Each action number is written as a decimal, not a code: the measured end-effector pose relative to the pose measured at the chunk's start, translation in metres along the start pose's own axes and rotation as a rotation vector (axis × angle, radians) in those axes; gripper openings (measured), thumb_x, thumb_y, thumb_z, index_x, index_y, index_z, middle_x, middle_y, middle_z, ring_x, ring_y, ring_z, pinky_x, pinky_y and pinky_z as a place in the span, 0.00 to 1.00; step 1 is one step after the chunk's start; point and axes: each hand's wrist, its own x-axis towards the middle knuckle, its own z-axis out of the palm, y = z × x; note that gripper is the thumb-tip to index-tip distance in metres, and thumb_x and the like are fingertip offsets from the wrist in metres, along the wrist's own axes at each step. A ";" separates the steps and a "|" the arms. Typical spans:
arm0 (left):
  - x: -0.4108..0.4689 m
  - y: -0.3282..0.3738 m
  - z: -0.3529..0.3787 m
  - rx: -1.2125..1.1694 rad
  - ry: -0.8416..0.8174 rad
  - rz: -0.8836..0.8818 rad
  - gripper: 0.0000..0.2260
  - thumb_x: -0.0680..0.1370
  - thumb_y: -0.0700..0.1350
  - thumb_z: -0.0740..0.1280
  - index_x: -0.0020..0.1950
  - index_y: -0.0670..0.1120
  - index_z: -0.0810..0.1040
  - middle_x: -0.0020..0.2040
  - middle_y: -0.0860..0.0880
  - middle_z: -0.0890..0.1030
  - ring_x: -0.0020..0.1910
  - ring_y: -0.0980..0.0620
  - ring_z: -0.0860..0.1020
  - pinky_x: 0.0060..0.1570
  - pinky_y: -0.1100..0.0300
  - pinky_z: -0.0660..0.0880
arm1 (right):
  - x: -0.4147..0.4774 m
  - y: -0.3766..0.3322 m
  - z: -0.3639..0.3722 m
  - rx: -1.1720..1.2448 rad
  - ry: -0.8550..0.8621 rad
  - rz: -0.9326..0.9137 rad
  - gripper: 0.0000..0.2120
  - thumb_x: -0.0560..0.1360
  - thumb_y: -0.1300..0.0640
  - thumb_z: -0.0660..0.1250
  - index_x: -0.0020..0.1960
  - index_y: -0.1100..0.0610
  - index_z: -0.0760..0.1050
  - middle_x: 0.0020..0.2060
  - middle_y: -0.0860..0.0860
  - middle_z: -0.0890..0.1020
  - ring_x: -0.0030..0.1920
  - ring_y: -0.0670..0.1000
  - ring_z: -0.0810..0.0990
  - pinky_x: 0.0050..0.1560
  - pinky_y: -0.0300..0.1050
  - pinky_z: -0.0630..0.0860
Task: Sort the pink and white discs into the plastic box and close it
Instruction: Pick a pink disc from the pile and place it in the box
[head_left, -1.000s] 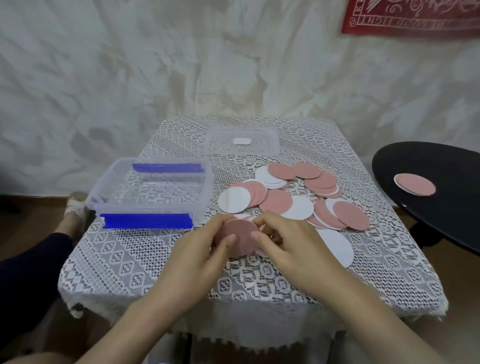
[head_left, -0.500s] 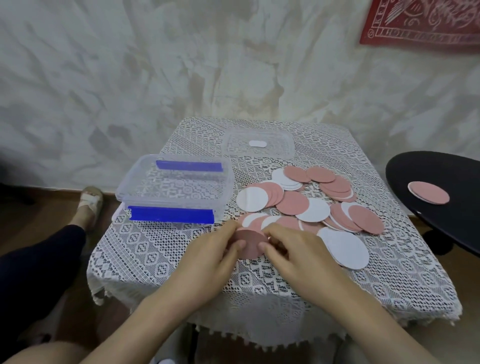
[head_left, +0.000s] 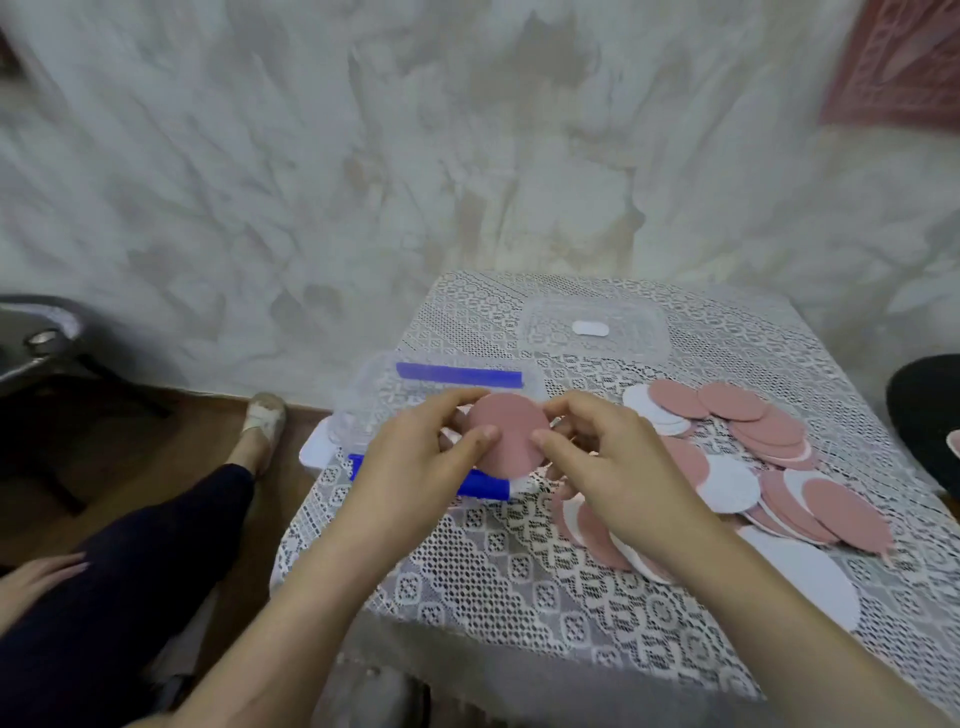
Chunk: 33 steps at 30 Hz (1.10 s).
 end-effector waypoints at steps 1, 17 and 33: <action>0.002 -0.003 -0.004 0.010 -0.008 -0.024 0.13 0.79 0.48 0.69 0.64 0.58 0.79 0.45 0.58 0.81 0.34 0.62 0.75 0.38 0.62 0.70 | 0.003 0.000 0.002 0.028 0.008 0.019 0.03 0.79 0.52 0.69 0.51 0.44 0.79 0.40 0.45 0.84 0.40 0.48 0.84 0.45 0.60 0.82; 0.034 -0.025 -0.043 0.461 0.248 -0.087 0.20 0.77 0.66 0.63 0.65 0.60 0.77 0.54 0.61 0.80 0.48 0.60 0.77 0.52 0.49 0.77 | 0.023 -0.005 -0.022 0.077 0.008 0.184 0.03 0.80 0.57 0.69 0.53 0.51 0.80 0.39 0.49 0.84 0.30 0.47 0.81 0.28 0.43 0.74; 0.031 -0.062 -0.035 0.215 -0.040 -0.120 0.38 0.73 0.75 0.58 0.80 0.64 0.52 0.77 0.58 0.66 0.74 0.55 0.67 0.66 0.51 0.68 | 0.100 -0.017 0.051 -0.513 -0.165 0.234 0.06 0.79 0.50 0.68 0.50 0.52 0.79 0.44 0.49 0.85 0.47 0.53 0.83 0.50 0.49 0.79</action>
